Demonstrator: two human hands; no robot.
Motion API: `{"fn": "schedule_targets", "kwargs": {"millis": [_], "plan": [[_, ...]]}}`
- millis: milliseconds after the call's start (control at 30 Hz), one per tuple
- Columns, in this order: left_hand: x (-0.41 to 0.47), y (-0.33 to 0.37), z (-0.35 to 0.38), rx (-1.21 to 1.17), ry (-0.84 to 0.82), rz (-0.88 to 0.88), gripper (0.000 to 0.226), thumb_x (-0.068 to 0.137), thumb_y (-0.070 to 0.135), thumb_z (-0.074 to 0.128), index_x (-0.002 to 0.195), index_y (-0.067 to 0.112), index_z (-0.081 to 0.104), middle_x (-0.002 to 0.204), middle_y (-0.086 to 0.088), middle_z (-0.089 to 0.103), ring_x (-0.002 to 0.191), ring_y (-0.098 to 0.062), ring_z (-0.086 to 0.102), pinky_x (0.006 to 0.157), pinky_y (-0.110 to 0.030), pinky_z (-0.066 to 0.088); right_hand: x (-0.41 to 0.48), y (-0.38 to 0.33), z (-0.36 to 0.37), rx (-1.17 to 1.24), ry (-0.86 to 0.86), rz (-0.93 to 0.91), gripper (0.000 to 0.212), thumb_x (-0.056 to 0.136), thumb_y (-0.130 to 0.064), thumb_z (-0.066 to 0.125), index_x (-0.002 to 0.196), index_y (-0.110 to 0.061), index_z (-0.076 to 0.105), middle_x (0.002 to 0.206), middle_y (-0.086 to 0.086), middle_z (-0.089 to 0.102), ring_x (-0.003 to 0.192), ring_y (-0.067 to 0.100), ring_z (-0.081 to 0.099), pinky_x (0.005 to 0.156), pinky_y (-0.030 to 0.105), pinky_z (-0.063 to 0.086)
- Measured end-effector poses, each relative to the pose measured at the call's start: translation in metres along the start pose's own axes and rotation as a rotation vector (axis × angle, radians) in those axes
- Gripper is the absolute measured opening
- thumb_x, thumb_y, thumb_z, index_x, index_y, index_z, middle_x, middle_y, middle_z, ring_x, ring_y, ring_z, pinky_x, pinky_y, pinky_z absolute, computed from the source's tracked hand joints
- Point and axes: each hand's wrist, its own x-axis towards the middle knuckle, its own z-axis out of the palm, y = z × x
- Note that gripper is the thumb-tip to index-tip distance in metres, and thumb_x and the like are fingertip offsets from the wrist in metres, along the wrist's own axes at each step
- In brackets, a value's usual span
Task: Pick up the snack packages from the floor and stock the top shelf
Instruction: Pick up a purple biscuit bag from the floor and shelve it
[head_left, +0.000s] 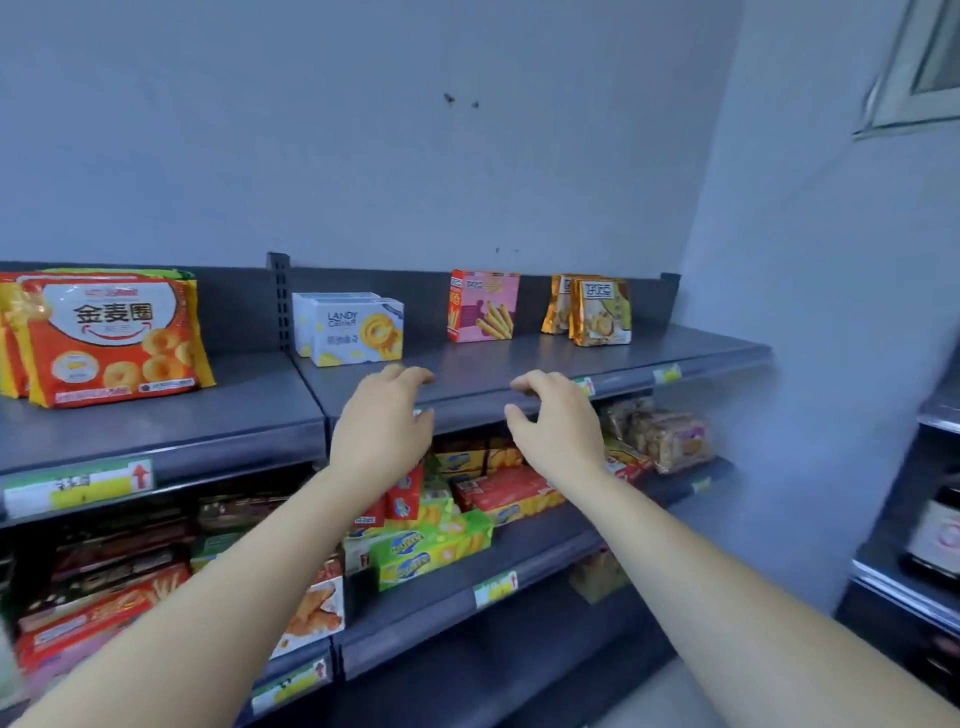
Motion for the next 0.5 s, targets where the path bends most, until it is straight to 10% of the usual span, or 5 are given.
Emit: {"fn": "schedule_targets", "kwargs": {"millis": [500], "plan": [[-0.123, 0.268, 0.170, -0.131, -0.294, 0.464, 0.038, 0.086, 0.015, 0.057, 0.123, 0.012, 0.057, 0.119, -0.009, 0.059, 0.111, -0.035, 0.053, 0.084, -0.044, 0.048, -0.216, 0.228, -0.205, -0.316, 0.118, 0.419, 0.032, 0.085, -0.014, 0.061, 0.117, -0.013, 0.062, 0.115, 0.008, 0.061, 0.114, 0.028, 0.051, 0.093, 0.037, 0.043]]}}
